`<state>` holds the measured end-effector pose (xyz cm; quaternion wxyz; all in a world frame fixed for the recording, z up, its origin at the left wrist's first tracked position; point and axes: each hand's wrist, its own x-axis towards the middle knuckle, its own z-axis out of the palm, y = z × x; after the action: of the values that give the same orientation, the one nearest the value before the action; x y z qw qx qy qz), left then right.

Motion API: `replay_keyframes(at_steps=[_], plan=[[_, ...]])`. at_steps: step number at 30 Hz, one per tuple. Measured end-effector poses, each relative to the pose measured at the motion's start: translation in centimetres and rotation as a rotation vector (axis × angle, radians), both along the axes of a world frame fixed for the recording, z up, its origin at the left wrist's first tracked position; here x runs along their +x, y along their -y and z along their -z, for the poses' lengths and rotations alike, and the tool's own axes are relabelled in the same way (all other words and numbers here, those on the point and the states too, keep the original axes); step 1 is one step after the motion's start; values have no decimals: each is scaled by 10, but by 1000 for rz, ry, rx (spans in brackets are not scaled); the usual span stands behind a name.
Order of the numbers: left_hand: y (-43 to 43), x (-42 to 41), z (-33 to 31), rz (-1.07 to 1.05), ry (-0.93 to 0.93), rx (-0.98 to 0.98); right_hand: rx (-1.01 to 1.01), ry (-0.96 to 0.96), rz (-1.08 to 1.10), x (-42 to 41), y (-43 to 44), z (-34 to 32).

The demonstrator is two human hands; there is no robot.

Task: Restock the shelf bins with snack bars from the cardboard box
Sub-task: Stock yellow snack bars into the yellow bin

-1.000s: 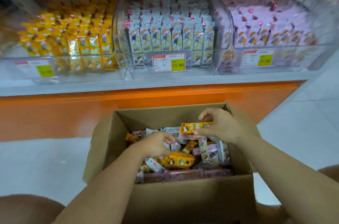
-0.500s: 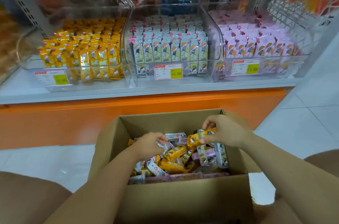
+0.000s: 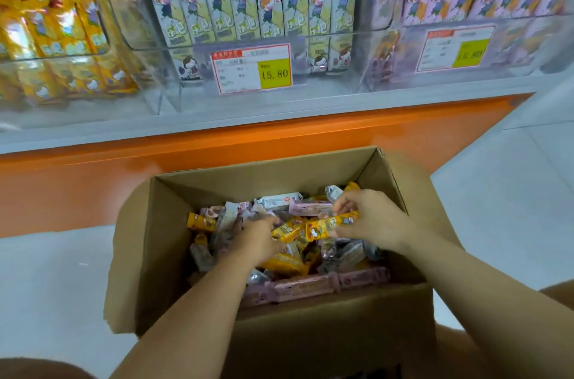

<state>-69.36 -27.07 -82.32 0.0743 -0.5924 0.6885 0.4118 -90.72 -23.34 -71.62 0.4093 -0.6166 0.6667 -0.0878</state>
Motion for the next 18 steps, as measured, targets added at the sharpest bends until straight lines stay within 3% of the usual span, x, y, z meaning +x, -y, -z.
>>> replay_keyframes(at_steps=[3, 7, 12, 18], plan=[[-3, -2, 7, 44, 128, -14, -2, 14, 7, -3, -1, 3], [-1, 1, -7, 13, 109, -36, 15, 32, 8, -5, 1, 2], [8, 11, -58, -102, -169, -57, -2, 98, 65, -2, 4, -14], [4, 32, -128, -103, -437, -150, -69, 342, 249, 16, 0, -57]])
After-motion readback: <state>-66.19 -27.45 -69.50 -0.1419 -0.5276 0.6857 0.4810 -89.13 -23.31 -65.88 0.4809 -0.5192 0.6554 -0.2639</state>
